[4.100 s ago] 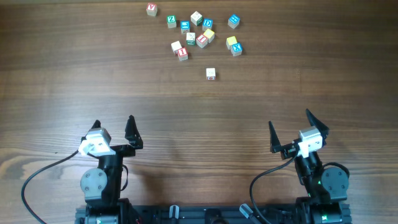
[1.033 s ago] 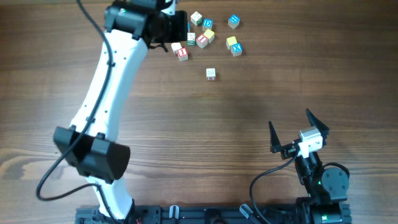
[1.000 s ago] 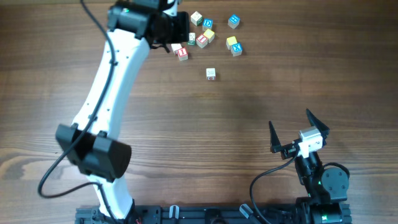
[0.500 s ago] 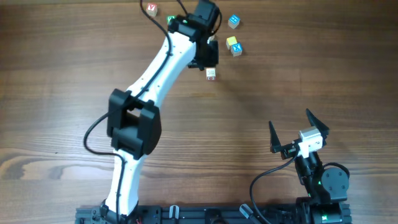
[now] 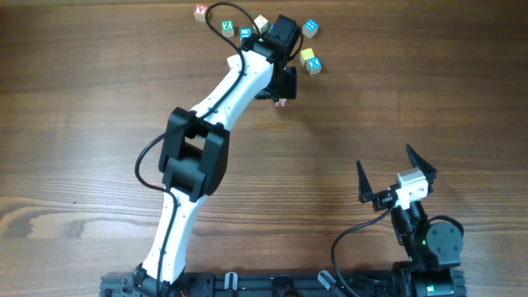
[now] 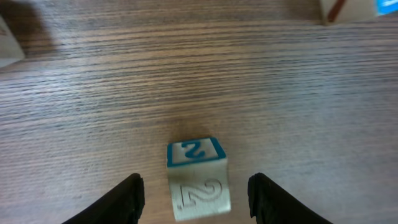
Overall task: Form a circle
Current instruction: 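Reach the left gripper forward to the blue-numbered '2' block, then lower and close the left gripper on the '2' block, lift it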
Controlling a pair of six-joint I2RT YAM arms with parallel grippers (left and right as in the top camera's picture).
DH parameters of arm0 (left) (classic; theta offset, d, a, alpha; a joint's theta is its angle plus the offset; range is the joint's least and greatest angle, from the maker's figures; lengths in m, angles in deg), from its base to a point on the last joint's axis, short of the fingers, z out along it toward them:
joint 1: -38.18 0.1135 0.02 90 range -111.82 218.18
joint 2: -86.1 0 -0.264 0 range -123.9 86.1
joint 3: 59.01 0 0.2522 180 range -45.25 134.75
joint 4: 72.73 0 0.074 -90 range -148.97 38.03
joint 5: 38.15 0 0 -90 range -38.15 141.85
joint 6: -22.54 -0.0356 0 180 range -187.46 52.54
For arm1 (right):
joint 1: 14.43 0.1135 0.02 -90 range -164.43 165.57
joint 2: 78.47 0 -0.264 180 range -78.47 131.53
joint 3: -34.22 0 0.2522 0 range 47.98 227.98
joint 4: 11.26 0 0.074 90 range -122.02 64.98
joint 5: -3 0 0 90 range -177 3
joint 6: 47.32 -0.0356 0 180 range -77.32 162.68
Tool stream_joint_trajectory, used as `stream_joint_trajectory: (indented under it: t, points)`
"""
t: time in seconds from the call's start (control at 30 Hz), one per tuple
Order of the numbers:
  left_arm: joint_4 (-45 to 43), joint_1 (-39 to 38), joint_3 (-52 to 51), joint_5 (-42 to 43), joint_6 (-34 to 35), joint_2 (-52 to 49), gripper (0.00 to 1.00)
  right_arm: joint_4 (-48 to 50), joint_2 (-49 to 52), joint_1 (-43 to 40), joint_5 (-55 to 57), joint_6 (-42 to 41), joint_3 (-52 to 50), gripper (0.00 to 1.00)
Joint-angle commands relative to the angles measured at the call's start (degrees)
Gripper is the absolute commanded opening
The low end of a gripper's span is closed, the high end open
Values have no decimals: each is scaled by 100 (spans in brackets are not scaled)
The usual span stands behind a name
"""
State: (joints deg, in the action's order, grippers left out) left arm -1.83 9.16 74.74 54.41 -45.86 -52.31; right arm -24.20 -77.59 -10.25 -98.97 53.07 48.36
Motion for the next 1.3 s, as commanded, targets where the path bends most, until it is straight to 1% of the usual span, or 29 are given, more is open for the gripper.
stream_joint_trajectory:
  t: [0.0, 0.07, 0.1, 0.4, 0.5, 0.97, 1.17, 1.2, 1.27]
  points:
    - [-96, -28, 66, -118, 9, -122, 54, 13, -35, -2, -7, 15, -9, 100]
    - [-83, -35, 63, -118, 9, -122, 49, 13, -35, -2, -7, 15, -9, 100]
    - [-83, -37, 48, -118, 9, -122, 48, 13, -35, -2, -7, 15, -9, 100]
    - [-133, -48, -85, -120, 7, -125, 46, 13, -35, -4, -7, 13, -9, 100]
    - [-162, -48, -85, -120, 7, -125, 40, 13, -35, -2, -7, 13, -9, 100]
    - [-81, -87, -85, -118, 9, -125, 39, 13, -35, -2, -7, 13, -9, 100]
    - [-76, -87, -85, -118, 9, -125, 37, 13, -35, -2, -7, 15, -9, 100]
    - [-76, -87, -85, -118, 11, -125, 37, 13, -35, -2, -7, 13, -9, 100]
    - [-74, -87, -85, -118, 9, -125, 41, 13, -35, -2, -7, 15, -9, 100]
